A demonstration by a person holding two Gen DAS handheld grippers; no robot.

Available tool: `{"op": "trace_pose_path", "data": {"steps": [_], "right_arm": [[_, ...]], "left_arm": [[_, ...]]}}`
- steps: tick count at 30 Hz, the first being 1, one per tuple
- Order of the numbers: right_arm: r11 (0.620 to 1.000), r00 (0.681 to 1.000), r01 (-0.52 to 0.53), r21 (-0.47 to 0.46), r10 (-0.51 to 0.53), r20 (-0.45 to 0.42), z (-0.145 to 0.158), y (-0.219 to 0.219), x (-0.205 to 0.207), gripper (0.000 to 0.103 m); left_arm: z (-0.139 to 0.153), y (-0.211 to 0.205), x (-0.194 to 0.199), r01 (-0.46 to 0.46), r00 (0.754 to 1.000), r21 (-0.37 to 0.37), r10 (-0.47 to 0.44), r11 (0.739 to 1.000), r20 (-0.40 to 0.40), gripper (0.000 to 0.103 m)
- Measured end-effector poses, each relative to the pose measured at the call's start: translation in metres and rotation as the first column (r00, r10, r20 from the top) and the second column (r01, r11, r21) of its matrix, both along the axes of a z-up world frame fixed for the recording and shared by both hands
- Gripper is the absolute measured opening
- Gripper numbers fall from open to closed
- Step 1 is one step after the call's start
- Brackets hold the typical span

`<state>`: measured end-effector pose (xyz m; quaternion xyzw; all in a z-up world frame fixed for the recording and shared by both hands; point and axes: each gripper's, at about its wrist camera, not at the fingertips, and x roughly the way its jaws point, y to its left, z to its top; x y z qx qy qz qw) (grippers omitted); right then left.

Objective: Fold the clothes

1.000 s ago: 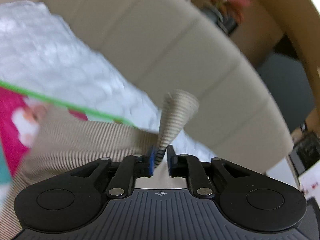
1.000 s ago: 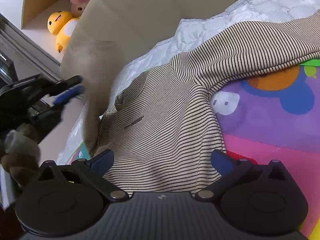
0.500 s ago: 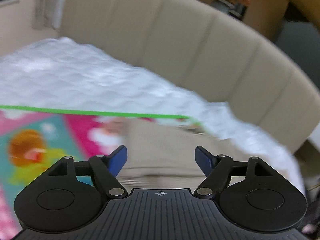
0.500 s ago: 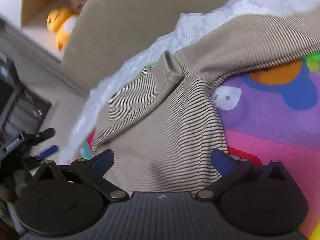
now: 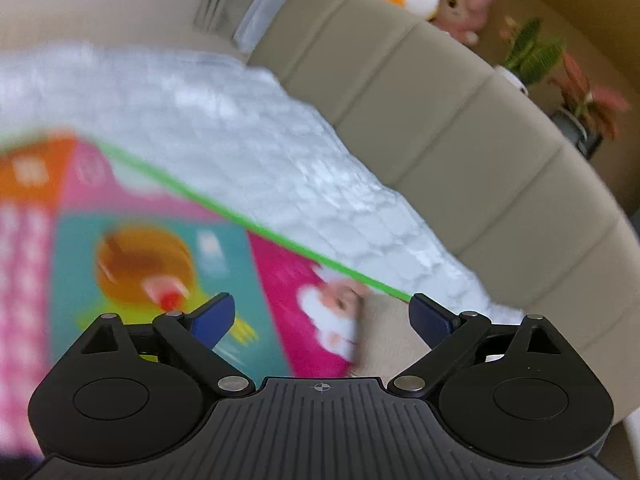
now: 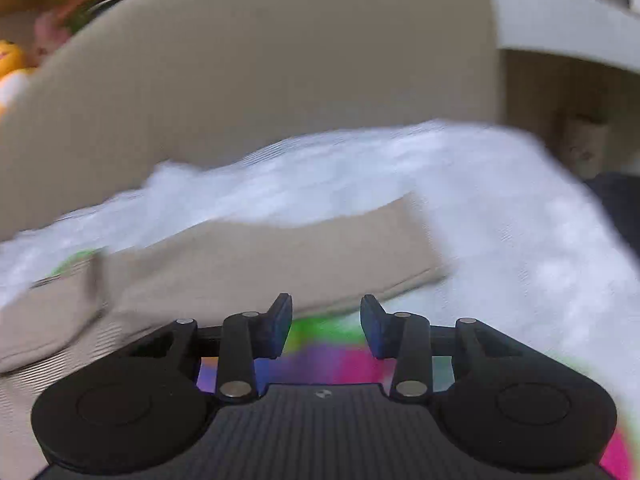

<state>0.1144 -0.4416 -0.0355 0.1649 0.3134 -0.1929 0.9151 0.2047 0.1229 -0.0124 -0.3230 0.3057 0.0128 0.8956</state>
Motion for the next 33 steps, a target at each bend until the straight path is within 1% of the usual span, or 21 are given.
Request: {"op": "trace_pose_path", "data": {"steps": [1,2,3,5,7,10,11,12,13,14,15,16,19,22,24,26,29,33], "right_arm": [[1.000,1.000,0.020,-0.023,-0.020,-0.001,-0.002,-0.011,0.001,0.039],[0.998,0.999,0.034,-0.044,-0.035,-0.006,-0.004,-0.020,0.004,0.039],[0.998,0.999,0.038,-0.059,-0.038,-0.013,-0.007,-0.027,0.008,0.039],[0.996,0.999,0.036,-0.081,-0.039,-0.030,-0.014,-0.037,0.018,0.039],[0.995,0.998,0.033,-0.091,-0.038,-0.050,-0.021,-0.042,0.027,0.038],[0.994,0.996,0.026,-0.109,-0.035,-0.085,-0.030,-0.044,0.041,0.039],[0.993,0.995,0.019,-0.114,-0.030,-0.092,-0.031,-0.043,0.043,0.038],[0.993,0.995,0.013,-0.118,-0.024,-0.098,-0.031,-0.042,0.046,0.036],[0.992,0.995,0.005,-0.125,-0.018,-0.103,-0.032,-0.041,0.048,0.031],[0.990,0.994,-0.001,-0.138,-0.013,-0.105,-0.030,-0.039,0.049,0.019],[0.988,0.995,-0.008,-0.152,-0.008,-0.101,-0.026,-0.037,0.050,0.016],[0.987,0.996,-0.019,-0.162,0.004,-0.090,-0.020,-0.034,0.050,0.014],[0.980,0.997,-0.069,-0.189,0.061,-0.048,0.008,-0.019,0.047,0.012],[0.961,0.989,-0.139,-0.238,0.145,0.006,0.047,0.012,0.050,0.011],[0.946,0.977,-0.189,-0.262,0.208,0.047,0.077,0.038,0.055,0.011],[0.927,0.957,-0.246,-0.282,0.278,0.080,0.106,0.070,0.062,0.011],[0.890,0.917,-0.329,-0.317,0.382,0.119,0.145,0.118,0.072,0.011],[0.814,0.847,-0.448,-0.371,0.519,0.115,0.178,0.192,0.089,0.011]], "left_arm": [[-0.011,-0.006,0.000,0.014,1.000,-0.028,-0.014,0.999,0.011,0.097],[-0.019,-0.013,0.000,0.041,0.999,-0.035,-0.041,0.999,0.018,0.097],[-0.025,-0.020,0.003,0.081,0.997,-0.019,-0.080,0.997,0.012,0.097],[-0.030,-0.030,0.009,0.156,0.988,0.040,-0.157,0.987,0.008,0.097],[-0.026,-0.035,0.009,0.182,0.982,0.101,-0.186,0.978,0.041,0.099],[-0.026,-0.033,0.009,0.189,0.978,0.130,-0.198,0.973,0.064,0.101],[-0.027,-0.032,0.009,0.189,0.978,0.127,-0.198,0.974,0.061,0.101],[-0.029,-0.031,0.011,0.189,0.979,0.121,-0.197,0.974,0.055,0.101],[-0.031,-0.031,0.012,0.189,0.979,0.116,-0.196,0.975,0.048,0.101],[-0.032,-0.031,0.014,0.188,0.980,0.110,-0.194,0.976,0.042,0.101],[-0.033,-0.031,0.014,0.188,0.980,0.106,-0.193,0.976,0.039,0.101],[-0.033,-0.031,0.014,0.189,0.980,0.101,-0.193,0.977,0.037,0.101],[-0.032,-0.030,0.012,0.193,0.979,0.092,-0.197,0.977,0.046,0.101],[-0.029,-0.029,0.012,0.199,0.977,0.093,-0.204,0.976,0.055,0.101],[-0.027,-0.026,0.012,0.200,0.977,0.095,-0.206,0.975,0.054,0.101],[-0.025,-0.022,0.012,0.202,0.977,0.082,-0.207,0.976,0.048,0.102],[-0.023,-0.014,0.014,0.201,0.979,0.053,-0.203,0.978,0.026,0.103],[-0.023,-0.002,0.016,0.193,0.981,0.039,-0.193,0.981,0.003,0.103]]}}
